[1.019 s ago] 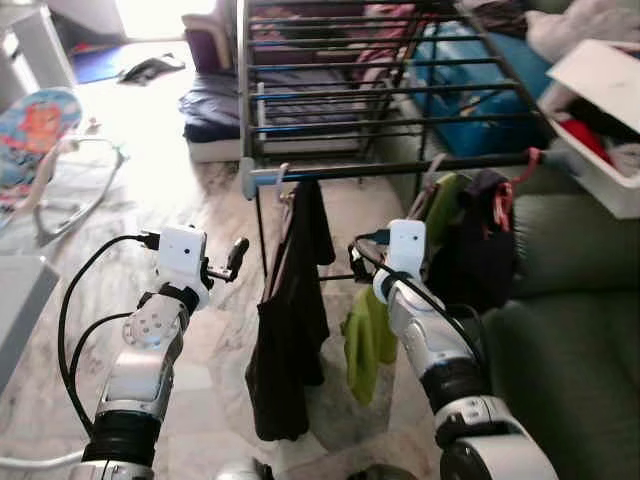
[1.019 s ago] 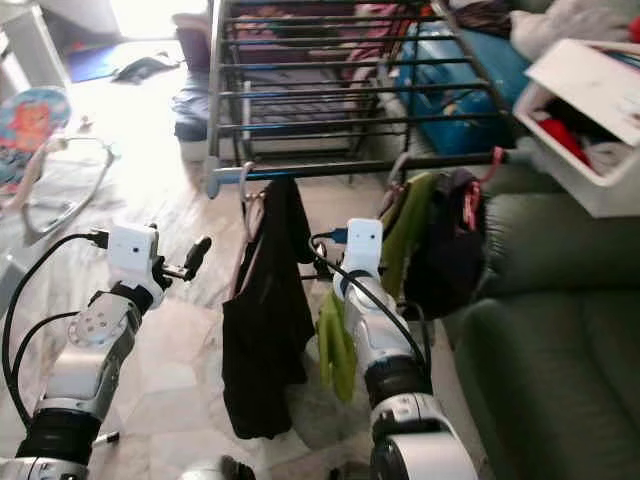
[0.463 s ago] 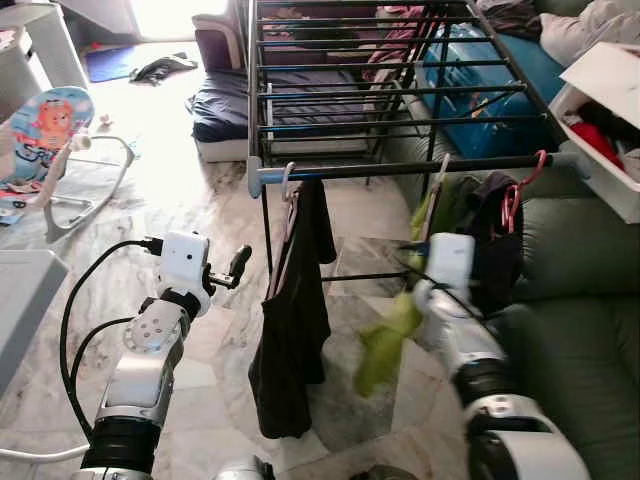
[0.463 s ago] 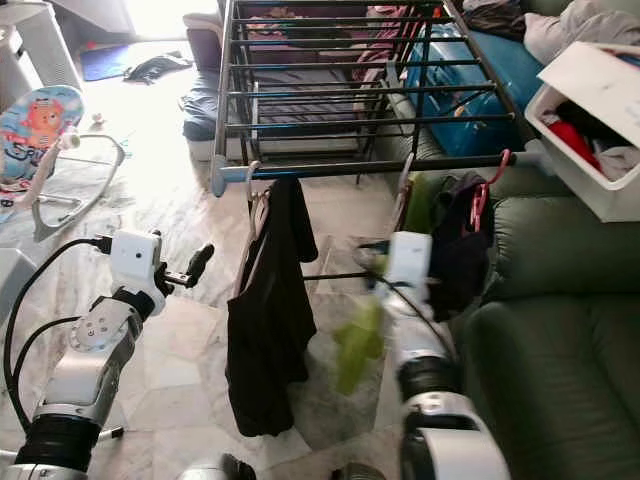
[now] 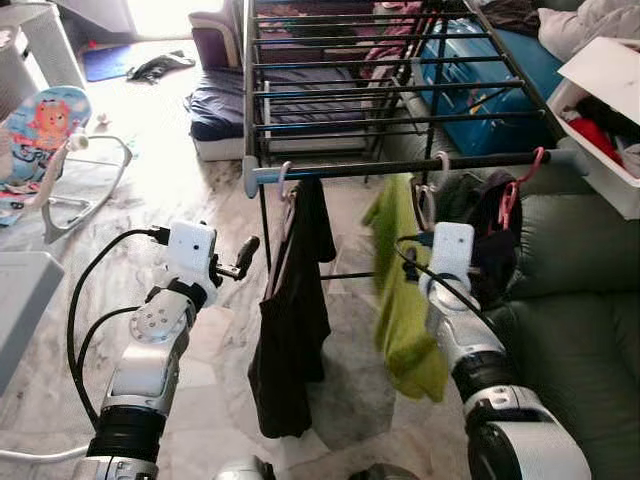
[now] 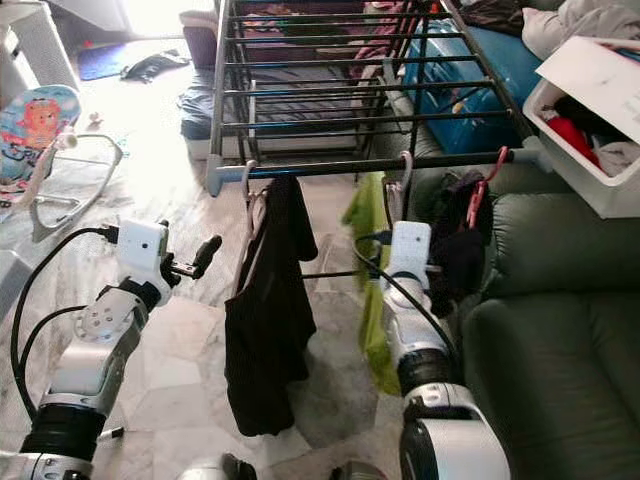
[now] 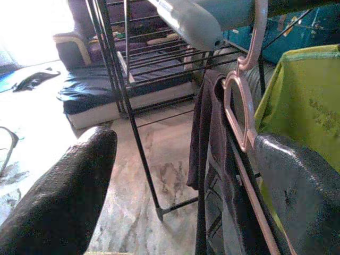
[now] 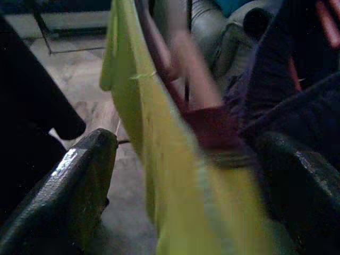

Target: Hang hanger

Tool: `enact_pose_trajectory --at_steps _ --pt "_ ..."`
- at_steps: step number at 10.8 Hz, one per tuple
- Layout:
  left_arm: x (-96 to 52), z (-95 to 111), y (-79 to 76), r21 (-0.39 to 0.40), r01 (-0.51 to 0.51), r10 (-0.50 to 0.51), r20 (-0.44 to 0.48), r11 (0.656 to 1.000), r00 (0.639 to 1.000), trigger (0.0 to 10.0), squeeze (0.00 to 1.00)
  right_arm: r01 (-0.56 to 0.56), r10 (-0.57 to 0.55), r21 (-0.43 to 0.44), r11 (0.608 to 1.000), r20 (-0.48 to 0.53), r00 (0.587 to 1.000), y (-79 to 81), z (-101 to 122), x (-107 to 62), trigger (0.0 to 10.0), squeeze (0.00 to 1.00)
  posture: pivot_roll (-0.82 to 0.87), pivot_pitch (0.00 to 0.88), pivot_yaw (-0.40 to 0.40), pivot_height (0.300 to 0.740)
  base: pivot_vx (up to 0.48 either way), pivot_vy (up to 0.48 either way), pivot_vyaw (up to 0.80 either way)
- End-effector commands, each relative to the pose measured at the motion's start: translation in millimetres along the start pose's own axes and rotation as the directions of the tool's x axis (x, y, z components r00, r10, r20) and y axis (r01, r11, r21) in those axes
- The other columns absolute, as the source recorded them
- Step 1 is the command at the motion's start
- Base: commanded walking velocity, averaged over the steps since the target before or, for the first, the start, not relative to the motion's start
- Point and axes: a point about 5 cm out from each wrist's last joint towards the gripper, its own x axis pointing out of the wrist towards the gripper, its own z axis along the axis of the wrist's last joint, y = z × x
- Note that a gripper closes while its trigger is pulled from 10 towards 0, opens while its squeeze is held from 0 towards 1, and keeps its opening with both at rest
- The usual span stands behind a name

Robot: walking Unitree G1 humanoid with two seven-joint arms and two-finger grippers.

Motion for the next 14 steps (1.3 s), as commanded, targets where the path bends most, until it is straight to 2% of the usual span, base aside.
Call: enact_pose_trajectory --at_steps 1,2,5,6,7,11,14 --pt "0.9 -0.1 1.7 -0.005 -0.003 0.003 -0.008 1.0 1.0 10.0 0.0 0.009 -0.008 -0.036 0.999 0.011 1.0 0.3 5.1 2.0 10.0 0.0 -0.01 0.0 -0.001 0.74 0.0 0.0 0.0" --pt "0.6 -1.5 2.5 -0.005 -0.007 0.007 -0.013 1.0 1.0 10.0 0.0 0.002 -0.001 -0.026 1.0 0.027 1.0 0.6 9.4 2.9 10.0 0.0 -0.01 0.0 0.0 0.74 0.0 0.0 0.0" --pt "3.0 -0.9 -0.6 0.005 0.007 -0.007 -0.015 1.0 1.0 10.0 0.0 0.023 -0.023 0.021 1.0 -0.036 0.999 -8.5 1.9 6.9 10.0 0.0 -0.01 0.0 0.0 0.74 0.0 0.0 0.0" --pt "3.4 -2.0 -0.1 -0.014 -0.005 0.005 -0.025 1.0 1.0 10.0 0.0 0.019 -0.019 0.025 1.0 -0.035 0.999 -10.8 3.1 8.3 8.7 0.0 -0.01 0.0 -0.001 0.74 0.0 0.0 0.0" --pt "3.8 -2.7 0.5 -0.009 -0.009 0.008 -0.035 1.0 0.999 10.0 0.0 0.014 -0.013 0.026 1.0 -0.033 0.999 -12.2 4.2 9.5 0.0 0.0 -0.01 0.0 -0.003 0.74 0.0 0.0 0.0" --pt "1.7 -7.7 0.9 0.013 0.008 -0.007 -0.061 1.0 0.998 10.0 0.0 -0.057 0.058 0.048 0.997 -0.019 0.998 -21.4 16.1 16.3 0.0 0.0 -0.01 0.0 -0.003 0.74 0.0 0.0 0.0" --pt "1.3 -9.6 -0.3 0.017 0.017 -0.016 -0.071 1.0 0.997 10.0 0.0 -0.087 0.089 0.04 0.995 -0.049 0.995 -26.2 11.7 17.8 0.0 0.0 -0.01 0.0 0.003 0.74 0.0 0.0 0.0"
